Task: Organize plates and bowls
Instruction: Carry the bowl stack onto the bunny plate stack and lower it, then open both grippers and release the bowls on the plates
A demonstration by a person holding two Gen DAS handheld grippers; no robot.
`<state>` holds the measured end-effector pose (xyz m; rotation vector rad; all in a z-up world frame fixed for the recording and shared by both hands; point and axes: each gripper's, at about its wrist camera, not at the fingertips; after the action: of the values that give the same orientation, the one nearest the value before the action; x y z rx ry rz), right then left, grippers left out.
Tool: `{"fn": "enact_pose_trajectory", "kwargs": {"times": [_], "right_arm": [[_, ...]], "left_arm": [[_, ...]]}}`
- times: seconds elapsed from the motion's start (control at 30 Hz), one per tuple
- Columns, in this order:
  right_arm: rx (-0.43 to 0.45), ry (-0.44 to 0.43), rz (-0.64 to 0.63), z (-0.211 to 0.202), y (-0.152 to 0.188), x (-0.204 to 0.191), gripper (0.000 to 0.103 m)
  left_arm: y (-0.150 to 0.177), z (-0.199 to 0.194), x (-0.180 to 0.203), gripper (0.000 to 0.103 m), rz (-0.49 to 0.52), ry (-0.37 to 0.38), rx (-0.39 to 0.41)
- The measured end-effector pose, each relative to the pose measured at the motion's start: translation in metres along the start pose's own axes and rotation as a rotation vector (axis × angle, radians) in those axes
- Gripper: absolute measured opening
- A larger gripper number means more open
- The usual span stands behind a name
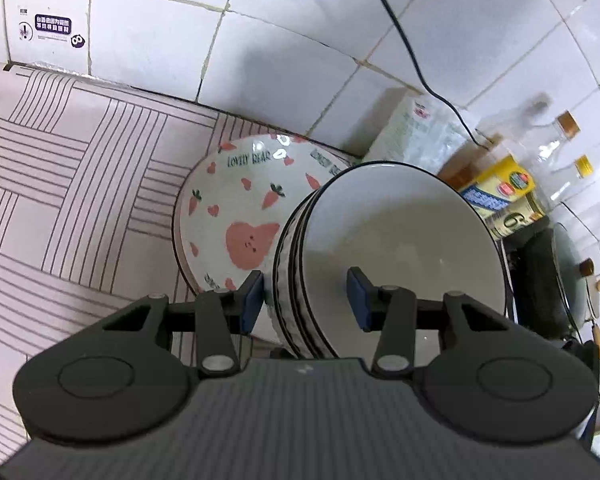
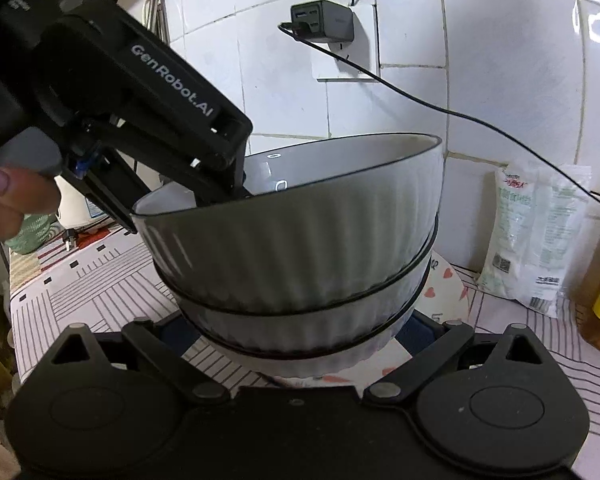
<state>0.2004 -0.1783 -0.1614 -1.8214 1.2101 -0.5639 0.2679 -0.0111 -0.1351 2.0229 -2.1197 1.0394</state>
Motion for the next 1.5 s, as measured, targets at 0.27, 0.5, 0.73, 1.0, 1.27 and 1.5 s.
{"fn": "enact_pose_trajectory", "kwargs": {"times": [0.27, 0.5, 0.73, 1.0, 1.27, 1.5], "right_arm": [[-0.019, -0.011, 0.006, 0.028, -0.004, 0.014, 0.101], [-0.055, -0.006, 0.022, 0.059, -0.005, 0.023, 0.101], [-0.091, -0.004, 0.016, 0.069, -0.004, 0.024, 0.101], [-0.107, 0.009, 0.024, 0.076, -0.004, 0.023, 0.101], [-0.130, -0.001, 0.032, 0.082, -0.005, 0.023, 0.101], [-0.222, 0.013, 0.007, 0.088, -0.014, 0.016, 0.099]], "left_arm": [[-0.019, 0.029, -0.014, 0.043, -0.002, 0.011, -0.015], [-0.031, 0.051, -0.025, 0.044, -0.007, 0.000, -0.031], [-0.033, 0.061, -0.028, 0.044, 0.002, -0.011, -0.057], [-0.034, 0.066, -0.033, 0.044, -0.022, 0.003, -0.064], [-0.036, 0.067, -0.032, 0.045, -0.002, 0.000, -0.063], [-0.032, 0.063, -0.020, 0.043, 0.061, -0.062, -0.035]]}}
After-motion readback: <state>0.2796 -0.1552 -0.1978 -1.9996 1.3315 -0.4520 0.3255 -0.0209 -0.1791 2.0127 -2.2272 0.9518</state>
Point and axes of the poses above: each gripper's, at about its wrist camera, not at the fingertips, and z roughly the way its jaws point, x to its right, y to its underside, and after that the axes turned 1 degree about y, right-handed
